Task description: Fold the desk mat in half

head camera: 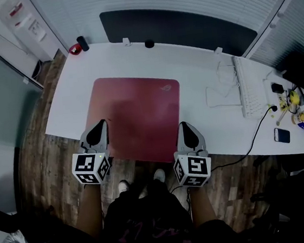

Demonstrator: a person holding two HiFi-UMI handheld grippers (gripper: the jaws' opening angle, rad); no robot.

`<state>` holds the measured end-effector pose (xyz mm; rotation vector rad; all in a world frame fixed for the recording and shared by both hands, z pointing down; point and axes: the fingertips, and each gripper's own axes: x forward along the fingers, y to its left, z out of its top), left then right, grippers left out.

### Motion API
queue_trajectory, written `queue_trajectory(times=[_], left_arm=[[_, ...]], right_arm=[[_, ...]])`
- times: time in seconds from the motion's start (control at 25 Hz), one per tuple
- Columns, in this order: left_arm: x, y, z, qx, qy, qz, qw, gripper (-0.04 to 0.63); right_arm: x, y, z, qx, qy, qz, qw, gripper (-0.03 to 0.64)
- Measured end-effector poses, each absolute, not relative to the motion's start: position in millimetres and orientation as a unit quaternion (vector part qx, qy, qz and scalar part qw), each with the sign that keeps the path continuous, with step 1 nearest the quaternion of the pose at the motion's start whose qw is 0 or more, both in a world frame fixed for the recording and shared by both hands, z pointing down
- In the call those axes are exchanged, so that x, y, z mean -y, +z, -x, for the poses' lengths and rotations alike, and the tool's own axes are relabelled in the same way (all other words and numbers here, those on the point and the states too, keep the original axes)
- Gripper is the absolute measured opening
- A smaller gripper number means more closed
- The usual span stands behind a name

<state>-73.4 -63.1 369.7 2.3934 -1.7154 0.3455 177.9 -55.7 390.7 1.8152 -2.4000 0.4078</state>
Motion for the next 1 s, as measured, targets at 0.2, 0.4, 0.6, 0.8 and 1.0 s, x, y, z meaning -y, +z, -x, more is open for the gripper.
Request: queue_trajectory(times=[0.2, 0.4, 0.6, 0.8, 1.0], left_arm=[[64.6, 360.6, 78.2, 0.563, 0.109, -0.815, 0.081, 0.002], [67.7, 357.8, 94.4, 0.558, 0.096, -0.820, 0.078, 0.002], [77.4, 345.7, 113.4, 0.550, 0.079, -0.828, 0.074, 0.002], [85.0, 331.9, 128.3, 0.537, 0.062, -0.839, 0.063, 0.002], [91.1, 331.1, 138.0, 0.528, 0.063, -0.845, 0.060, 0.002]], right_arm=[[57.2, 386.4, -170.0, 0.785, 0.146, -0.600, 0.045, 0.006], [53.3, 381.1, -155.8, 0.780, 0.133, -0.609, 0.051, 0.006], [53.9, 365.6, -143.9, 0.770, 0.114, -0.626, 0.048, 0.006], [53.8, 351.8, -129.1, 0.764, 0.100, -0.636, 0.041, 0.006], [54.7, 351.0, -116.7, 0.760, 0.098, -0.641, 0.044, 0.006]])
